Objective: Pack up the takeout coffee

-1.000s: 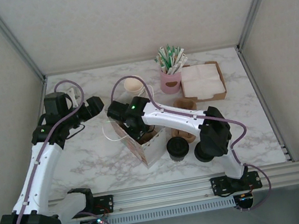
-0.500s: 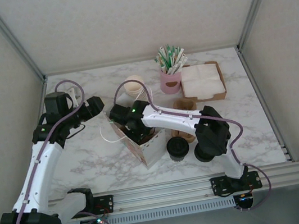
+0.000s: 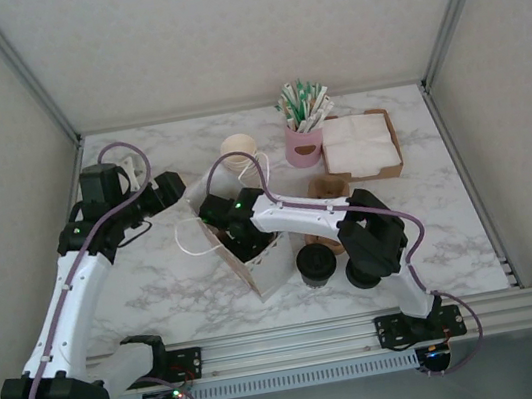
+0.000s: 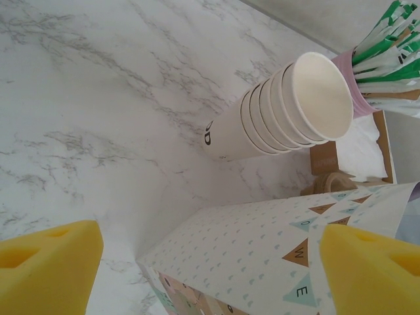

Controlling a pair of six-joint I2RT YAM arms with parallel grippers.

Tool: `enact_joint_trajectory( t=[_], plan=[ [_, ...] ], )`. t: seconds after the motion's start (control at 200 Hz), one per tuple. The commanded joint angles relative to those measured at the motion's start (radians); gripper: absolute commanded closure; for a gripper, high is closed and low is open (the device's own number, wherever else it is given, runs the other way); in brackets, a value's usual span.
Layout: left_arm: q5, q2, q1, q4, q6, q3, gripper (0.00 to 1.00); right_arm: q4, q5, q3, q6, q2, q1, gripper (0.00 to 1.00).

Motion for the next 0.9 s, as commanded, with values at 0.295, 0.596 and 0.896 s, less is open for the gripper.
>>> enact_joint_trajectory(
  t=[0.295,0.596,0.896],
  plan=[
    [0.013,0.013,-0.011,0.001,0.008,-0.008,0.15,0.041,-0.022,-0.091,0.035,0.057,-0.014,0.7],
    [0.01,0.014,-0.015,0.0,0.008,-0.008,0.14,0.061,-0.024,-0.108,0.045,0.064,-0.013,0.68],
    [0.009,0.012,-0.017,-0.005,0.009,-0.007,0.14,0.038,0.007,-0.043,0.058,0.002,-0.014,0.54]
  ],
)
